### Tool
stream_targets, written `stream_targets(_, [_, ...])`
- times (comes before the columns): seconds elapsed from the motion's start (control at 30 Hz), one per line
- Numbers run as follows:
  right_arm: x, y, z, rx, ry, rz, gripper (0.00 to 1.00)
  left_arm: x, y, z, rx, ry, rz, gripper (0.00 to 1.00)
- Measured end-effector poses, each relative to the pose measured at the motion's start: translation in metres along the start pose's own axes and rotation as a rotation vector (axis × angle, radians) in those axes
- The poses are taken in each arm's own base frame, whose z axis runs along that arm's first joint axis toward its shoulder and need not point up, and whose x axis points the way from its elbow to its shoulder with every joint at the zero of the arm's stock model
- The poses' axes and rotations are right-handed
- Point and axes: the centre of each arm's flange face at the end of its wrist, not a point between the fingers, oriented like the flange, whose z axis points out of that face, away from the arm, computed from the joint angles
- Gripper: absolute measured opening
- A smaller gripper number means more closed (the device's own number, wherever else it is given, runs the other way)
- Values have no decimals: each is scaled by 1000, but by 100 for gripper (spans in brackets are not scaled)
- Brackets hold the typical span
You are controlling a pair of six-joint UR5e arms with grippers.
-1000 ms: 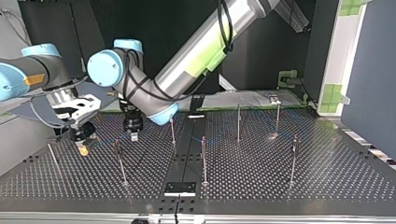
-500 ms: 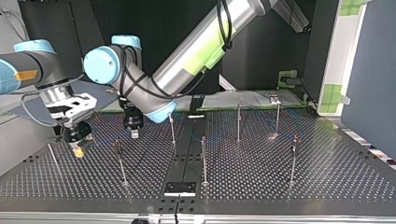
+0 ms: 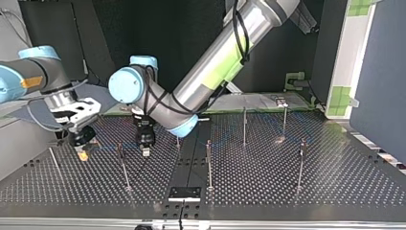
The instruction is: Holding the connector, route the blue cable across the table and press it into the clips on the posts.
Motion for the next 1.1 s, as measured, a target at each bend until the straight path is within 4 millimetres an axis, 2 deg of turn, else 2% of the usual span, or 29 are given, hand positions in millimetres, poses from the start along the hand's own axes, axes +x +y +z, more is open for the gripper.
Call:
stream_targets(0.2, [0,9,7,11,2,4,0,-7,9,20,33,-34,-25,1])
stream_targets(0.43, [1,17,10,7,5,4,0,-4,3,17,81,-15,-25,1])
stream_targets(0.47, [1,18,9,6,5,4,0,-3,1,16,89,-9,-23,10])
stream_targets(0.5, [1,19,9,5,5,3,0,-2,0,14,95,-3,-22,24])
stream_targets(0.53, [1,20,9,4,6,3,0,-1,-1,13,101,2,-21,24])
stream_targets(0.57, [2,21,9,4,7,3,0,0,-3,11,109,10,-20,34])
stream_targets(0.6, [2,21,9,4,7,2,0,0,-4,10,113,16,-18,39])
stream_targets(0.73, [2,24,9,5,8,1,0,3,-5,7,120,35,-10,39])
stream_targets(0.77, [2,24,9,5,8,0,0,3,-5,7,120,38,-9,95])
stream_targets(0.8, [2,25,9,5,8,0,0,3,-5,7,120,39,-8,100])
stream_targets(1.1, [3,27,9,1,8,-3,0,5,-3,2,106,65,19,100])
